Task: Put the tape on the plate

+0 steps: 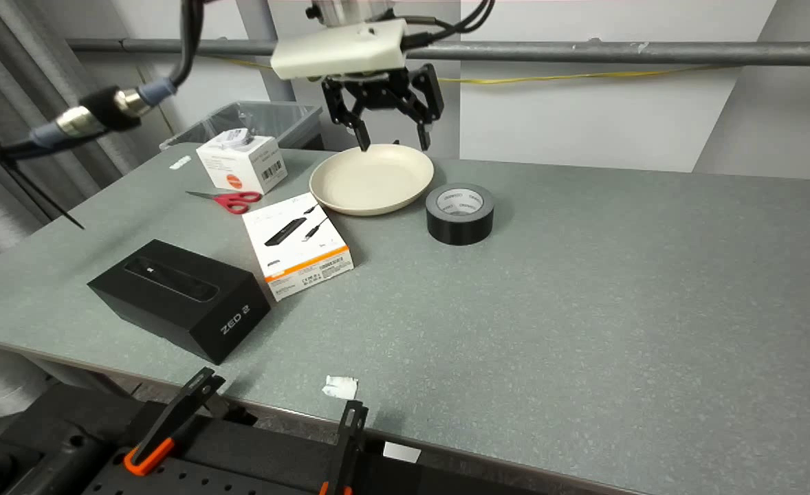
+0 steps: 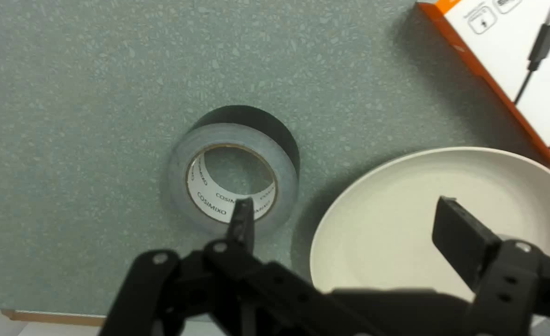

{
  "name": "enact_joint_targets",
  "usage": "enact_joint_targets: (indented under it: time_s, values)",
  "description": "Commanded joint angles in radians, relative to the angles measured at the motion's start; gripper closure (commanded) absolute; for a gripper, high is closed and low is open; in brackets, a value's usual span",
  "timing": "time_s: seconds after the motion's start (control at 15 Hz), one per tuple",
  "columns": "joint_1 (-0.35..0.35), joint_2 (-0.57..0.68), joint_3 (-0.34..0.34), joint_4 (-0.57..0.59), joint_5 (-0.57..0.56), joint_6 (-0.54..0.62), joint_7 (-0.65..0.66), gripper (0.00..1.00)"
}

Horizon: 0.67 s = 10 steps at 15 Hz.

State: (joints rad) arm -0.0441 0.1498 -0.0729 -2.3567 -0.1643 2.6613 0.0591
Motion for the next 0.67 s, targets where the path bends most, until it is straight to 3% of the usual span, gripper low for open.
enact_joint_targets:
  time_s: [0.0,0.6]
  values:
    - [-0.001,0.160,-0.034,0.081,-0.025,0.086,0.031,0.00]
    - [0.001,0.401,-0.063,0.261,0.038,0.131,0.025,0.00]
